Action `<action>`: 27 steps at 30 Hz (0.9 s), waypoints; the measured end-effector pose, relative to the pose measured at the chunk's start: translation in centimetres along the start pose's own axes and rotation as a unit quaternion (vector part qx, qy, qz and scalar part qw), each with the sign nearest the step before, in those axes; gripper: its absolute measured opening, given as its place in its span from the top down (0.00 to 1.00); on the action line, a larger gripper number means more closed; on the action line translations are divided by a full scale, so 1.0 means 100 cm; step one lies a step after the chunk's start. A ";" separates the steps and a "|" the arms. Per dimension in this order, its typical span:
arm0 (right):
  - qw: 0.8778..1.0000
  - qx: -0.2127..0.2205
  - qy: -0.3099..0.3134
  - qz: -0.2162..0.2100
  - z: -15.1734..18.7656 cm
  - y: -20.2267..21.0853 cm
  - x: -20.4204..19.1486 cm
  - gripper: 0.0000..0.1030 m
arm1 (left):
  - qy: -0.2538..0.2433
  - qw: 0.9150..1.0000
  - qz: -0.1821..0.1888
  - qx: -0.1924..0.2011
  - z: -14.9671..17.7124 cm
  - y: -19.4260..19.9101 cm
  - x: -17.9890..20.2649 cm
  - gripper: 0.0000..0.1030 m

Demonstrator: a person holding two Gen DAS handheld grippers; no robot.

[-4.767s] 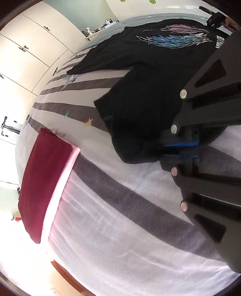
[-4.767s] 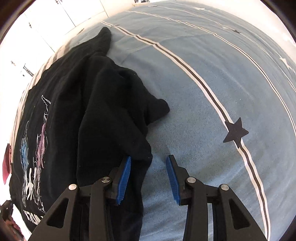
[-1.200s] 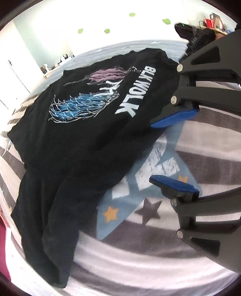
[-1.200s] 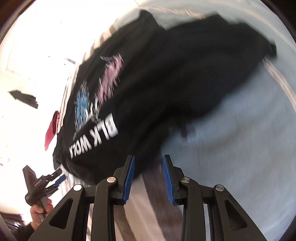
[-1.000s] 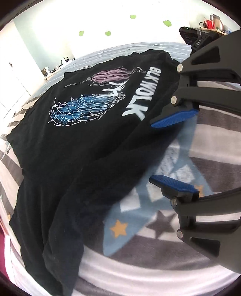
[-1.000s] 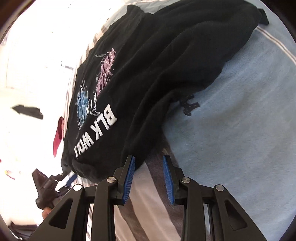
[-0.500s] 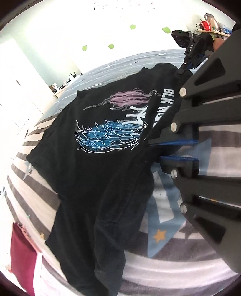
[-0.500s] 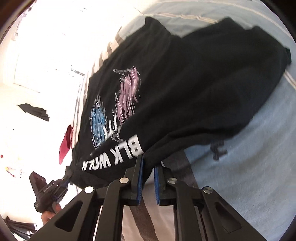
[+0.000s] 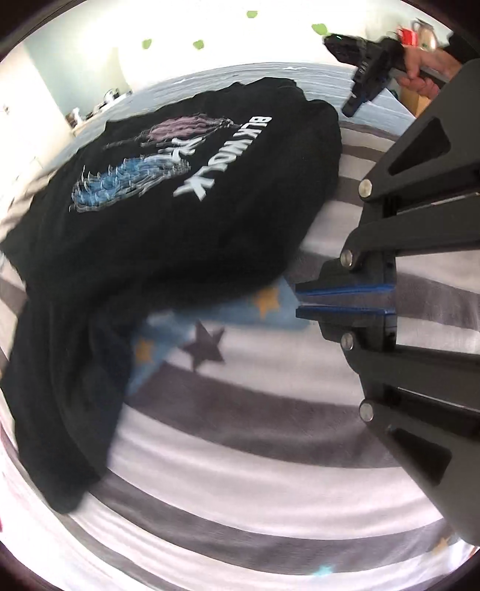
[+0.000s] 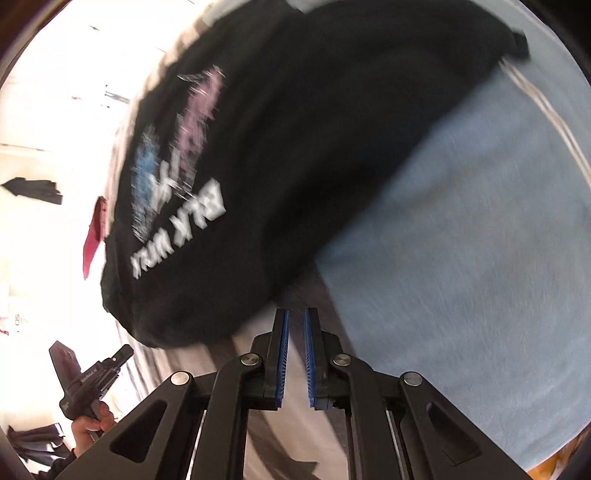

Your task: Fold clothes

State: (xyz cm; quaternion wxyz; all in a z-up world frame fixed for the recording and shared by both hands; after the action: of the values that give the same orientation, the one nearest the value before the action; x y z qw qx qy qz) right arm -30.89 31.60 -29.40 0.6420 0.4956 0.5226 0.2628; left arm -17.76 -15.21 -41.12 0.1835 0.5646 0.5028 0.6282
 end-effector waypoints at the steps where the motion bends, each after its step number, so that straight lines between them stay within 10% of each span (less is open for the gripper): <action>1: 1.000 0.004 -0.007 -0.004 0.001 0.001 0.003 0.92 | 0.004 1.000 0.005 0.006 -0.002 0.004 0.001 0.96; 9: 0.993 0.095 -0.061 -0.040 -0.039 0.025 0.011 0.55 | 0.031 0.995 0.010 0.091 -0.065 0.028 -0.006 0.47; 14: 0.995 0.075 -0.068 -0.013 -0.058 0.004 0.009 0.55 | 0.038 0.994 -0.016 0.101 -0.099 0.009 -0.023 0.47; 18: 0.994 0.073 -0.078 -0.019 -0.063 -0.002 0.012 0.69 | 0.039 0.995 -0.023 0.092 -0.111 0.004 -0.032 0.93; 19: 0.994 0.076 -0.073 -0.017 -0.063 0.000 0.012 0.85 | 0.028 0.994 -0.026 0.102 -0.112 0.011 -0.029 0.93; 27: 0.997 0.070 -0.036 0.010 -0.048 0.009 0.016 0.93 | 0.053 0.997 -0.037 0.042 -0.079 0.009 -0.059 0.93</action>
State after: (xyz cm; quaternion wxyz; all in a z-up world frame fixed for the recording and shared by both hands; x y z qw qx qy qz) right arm -34.76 35.02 -29.07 0.6213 0.5536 0.5117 0.2137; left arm -22.76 -23.66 -42.34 0.1560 0.5187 0.5581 0.6286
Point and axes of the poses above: each gripper's, at about its wrist camera, not at the fingertips, and y roughly against the way its jaws point, x to its right, z to its underside, the point moved 8 cm from there along -y, roughly the way its jaws point, and after that the axes turned 6 degrees about z, right-handed, at the moved point
